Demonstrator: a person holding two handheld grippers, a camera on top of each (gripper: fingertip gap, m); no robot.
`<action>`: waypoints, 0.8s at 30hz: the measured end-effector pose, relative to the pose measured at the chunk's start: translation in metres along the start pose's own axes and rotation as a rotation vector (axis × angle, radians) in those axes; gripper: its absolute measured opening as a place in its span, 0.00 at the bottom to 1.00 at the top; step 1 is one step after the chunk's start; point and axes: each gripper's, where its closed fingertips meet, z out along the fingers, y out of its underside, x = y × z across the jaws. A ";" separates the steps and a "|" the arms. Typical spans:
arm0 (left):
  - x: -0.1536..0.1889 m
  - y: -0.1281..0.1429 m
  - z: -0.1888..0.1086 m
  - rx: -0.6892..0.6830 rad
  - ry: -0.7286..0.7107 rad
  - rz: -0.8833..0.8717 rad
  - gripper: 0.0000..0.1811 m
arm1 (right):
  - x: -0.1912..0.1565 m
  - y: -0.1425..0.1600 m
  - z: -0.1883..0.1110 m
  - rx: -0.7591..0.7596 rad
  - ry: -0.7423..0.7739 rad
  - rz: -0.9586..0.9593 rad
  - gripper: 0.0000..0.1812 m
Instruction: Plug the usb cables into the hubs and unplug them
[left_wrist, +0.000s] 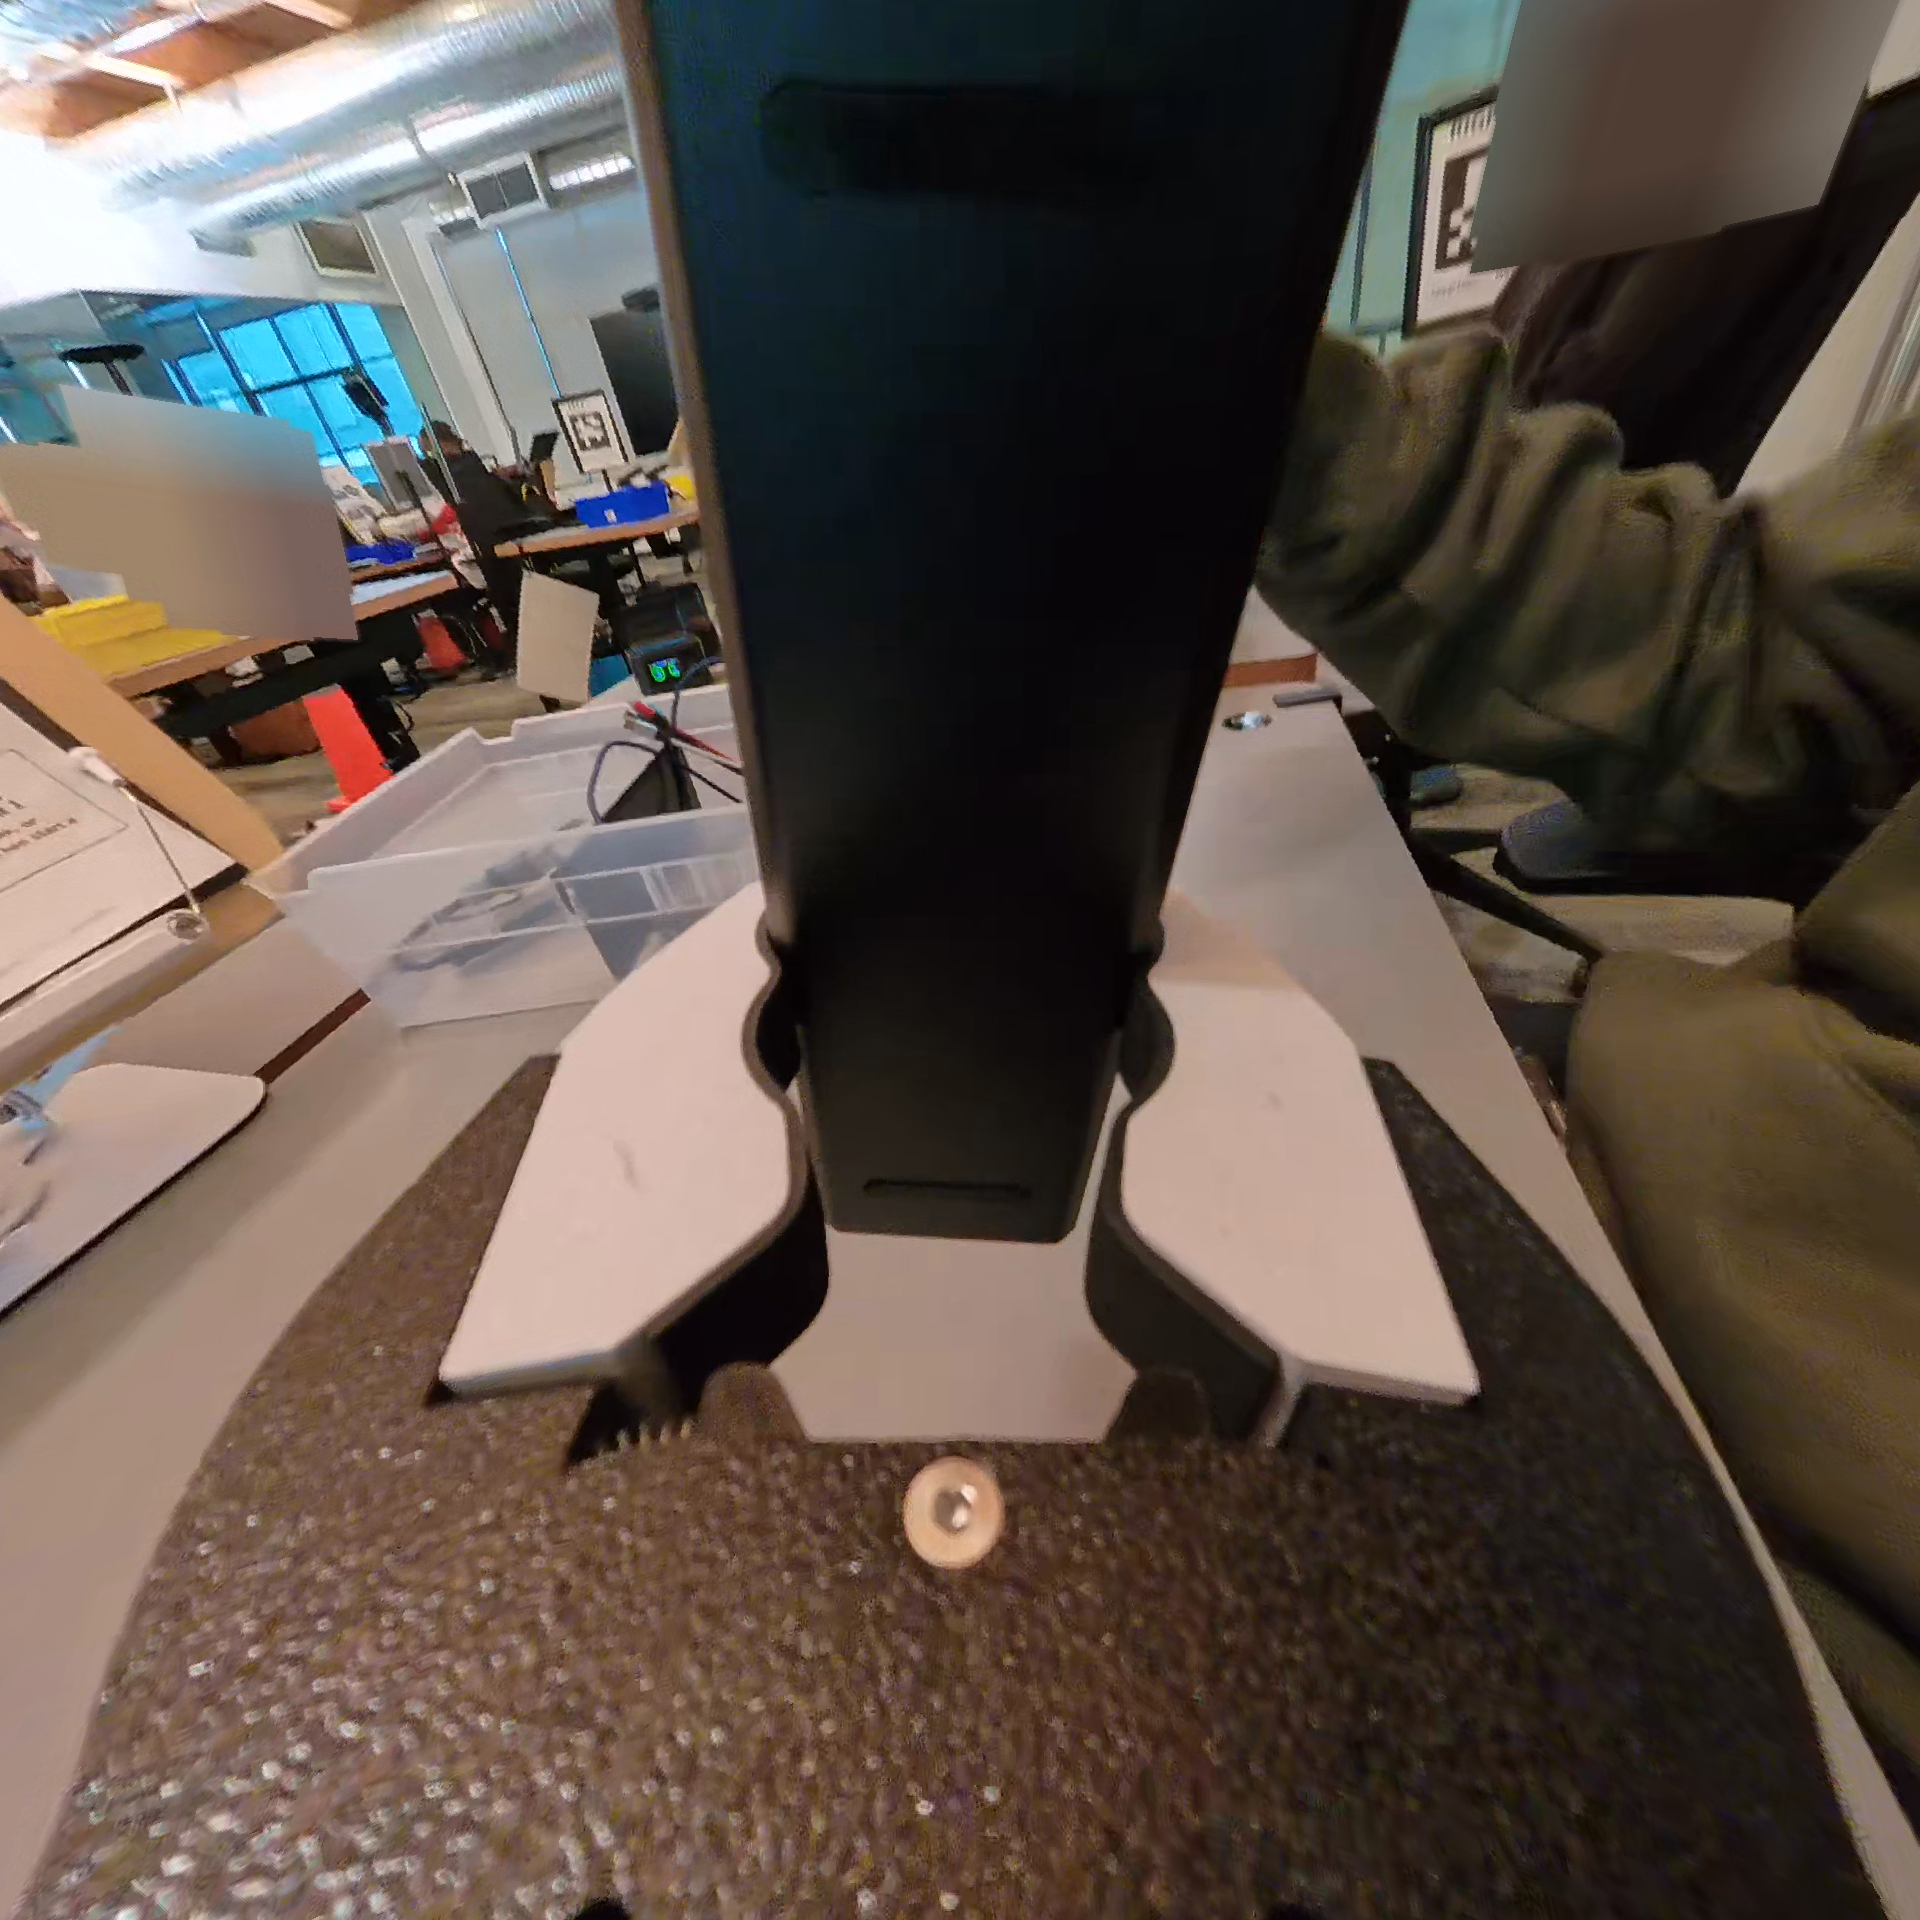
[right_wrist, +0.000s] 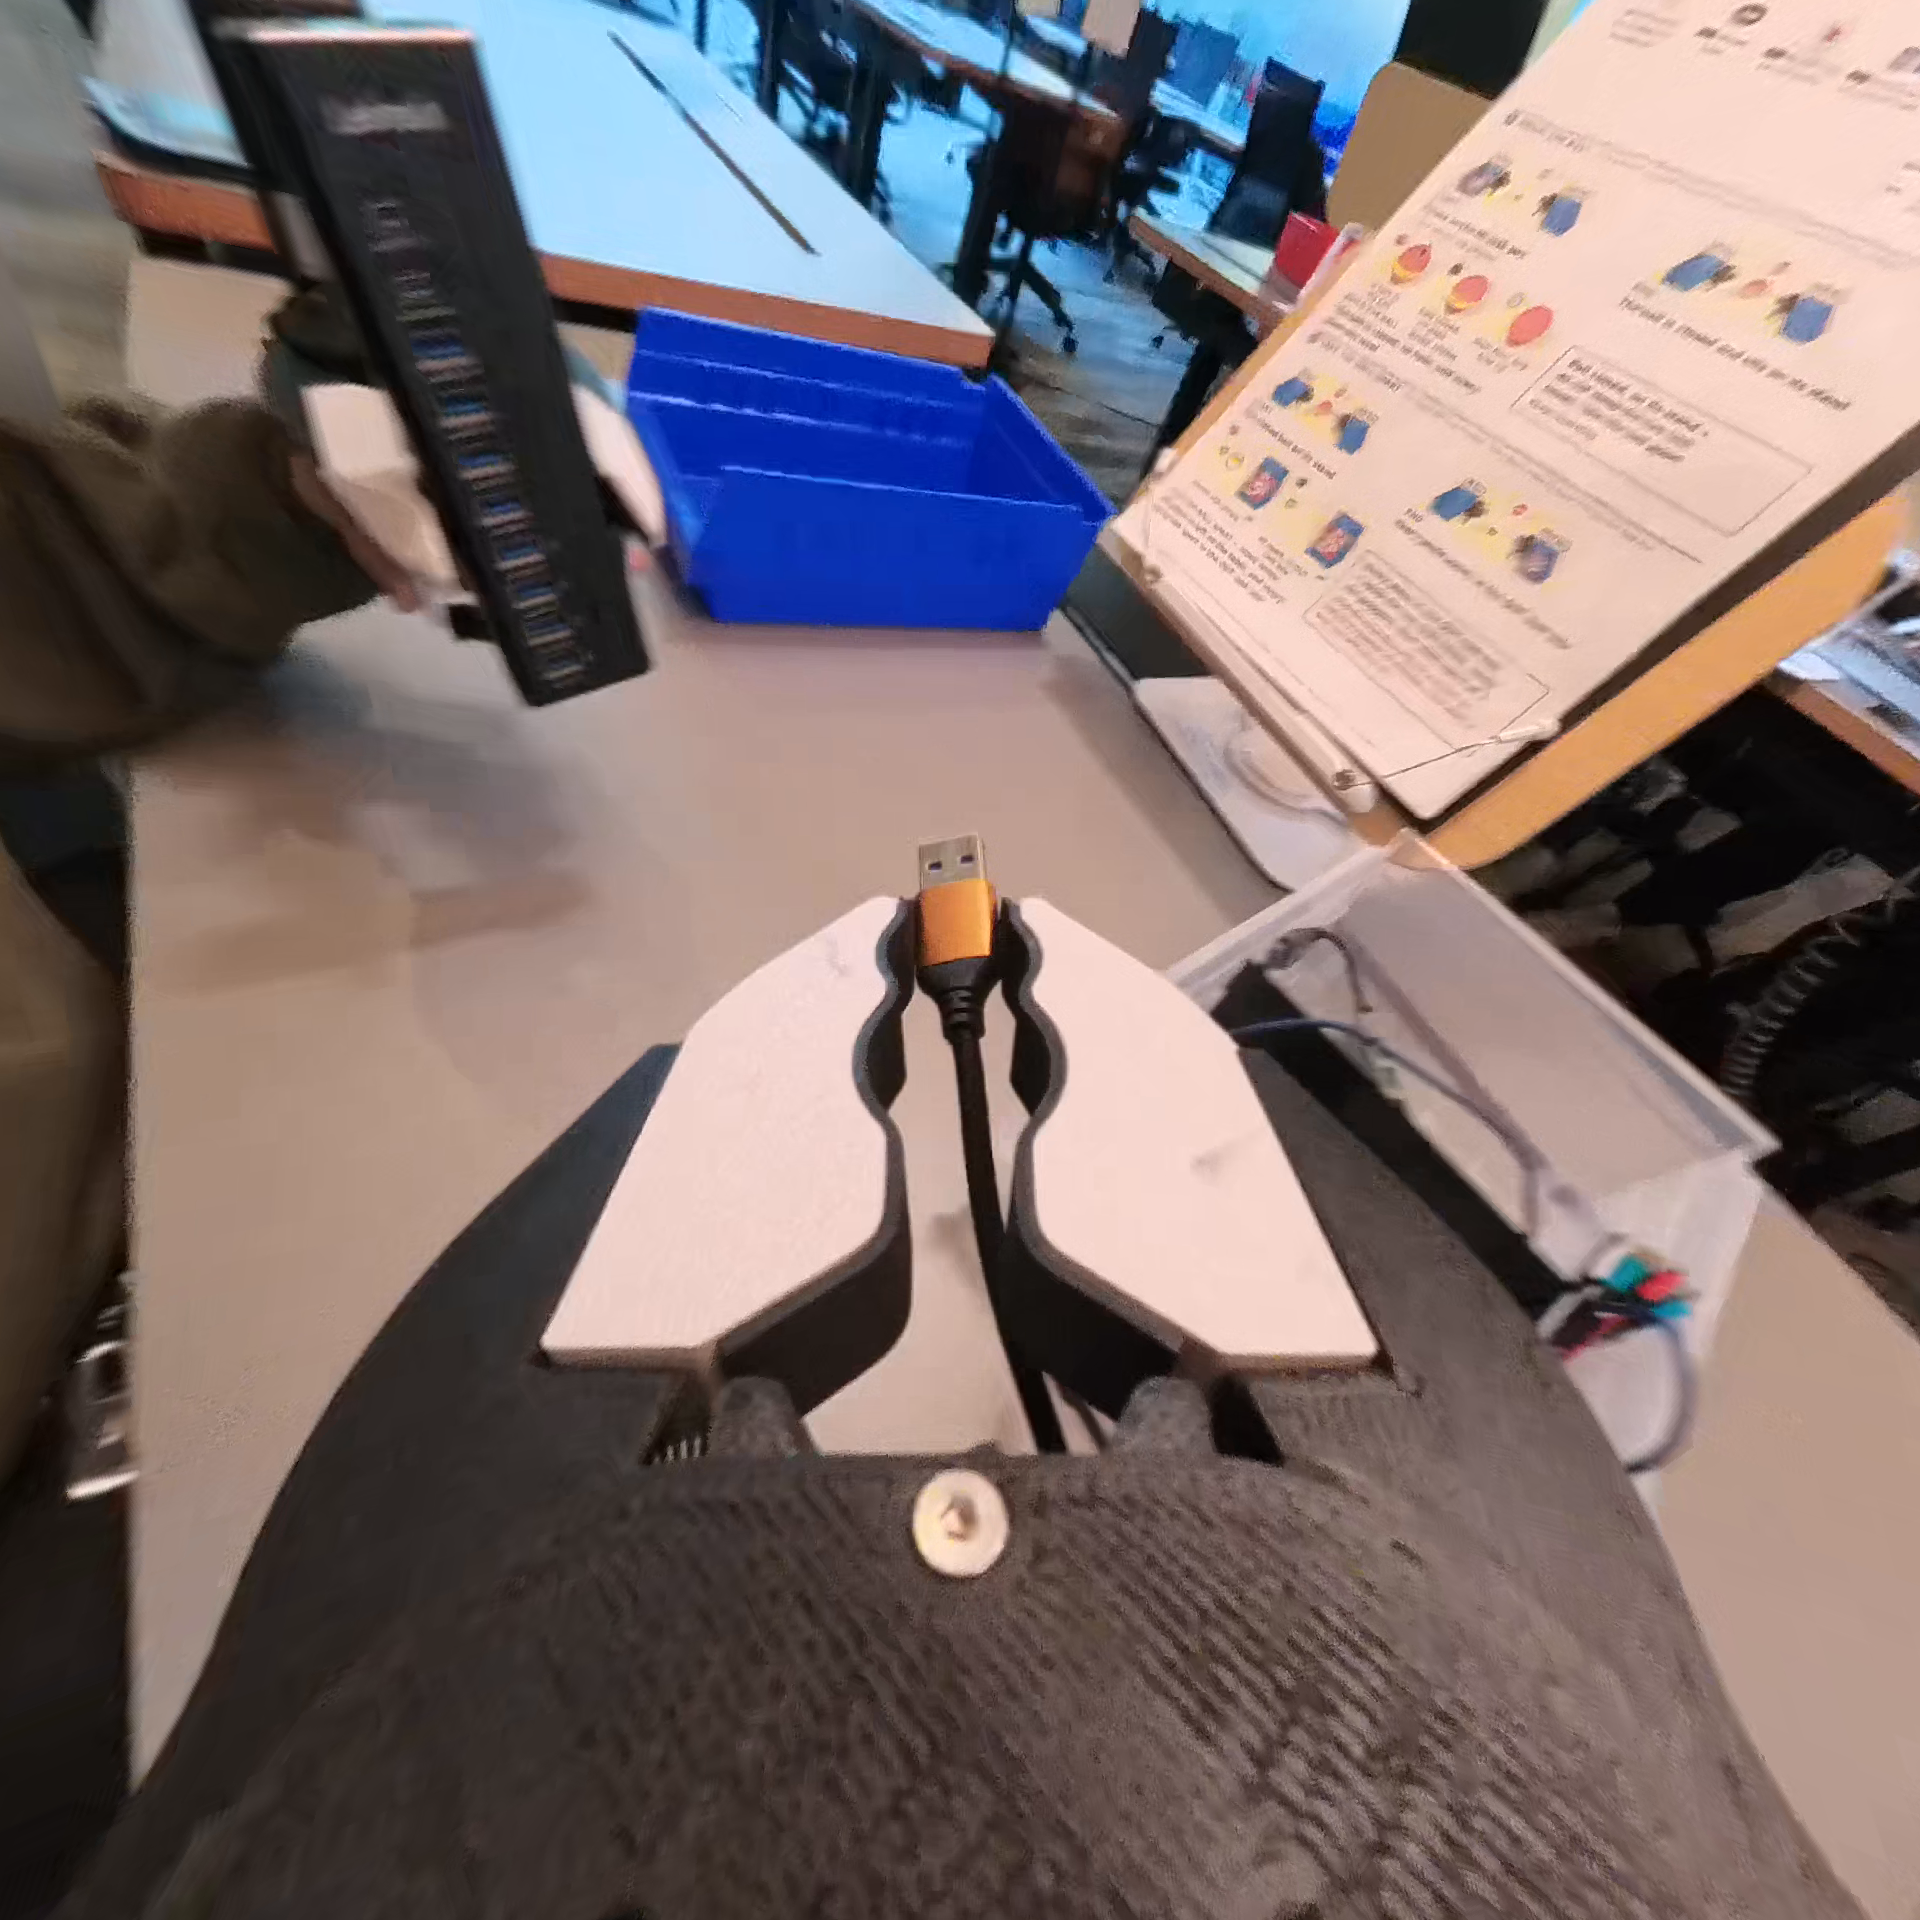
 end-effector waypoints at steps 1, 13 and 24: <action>0.002 0.002 0.002 -0.008 0.011 -0.001 0.33 | 0.013 -0.008 0.001 0.007 0.025 -0.017 0.08; 0.001 0.005 0.005 0.033 0.028 -0.059 0.33 | 0.111 -0.004 0.072 0.288 -0.219 0.352 0.08; -0.005 0.012 0.003 0.037 0.020 -0.097 0.33 | 0.164 0.135 0.066 -0.447 0.190 0.249 0.46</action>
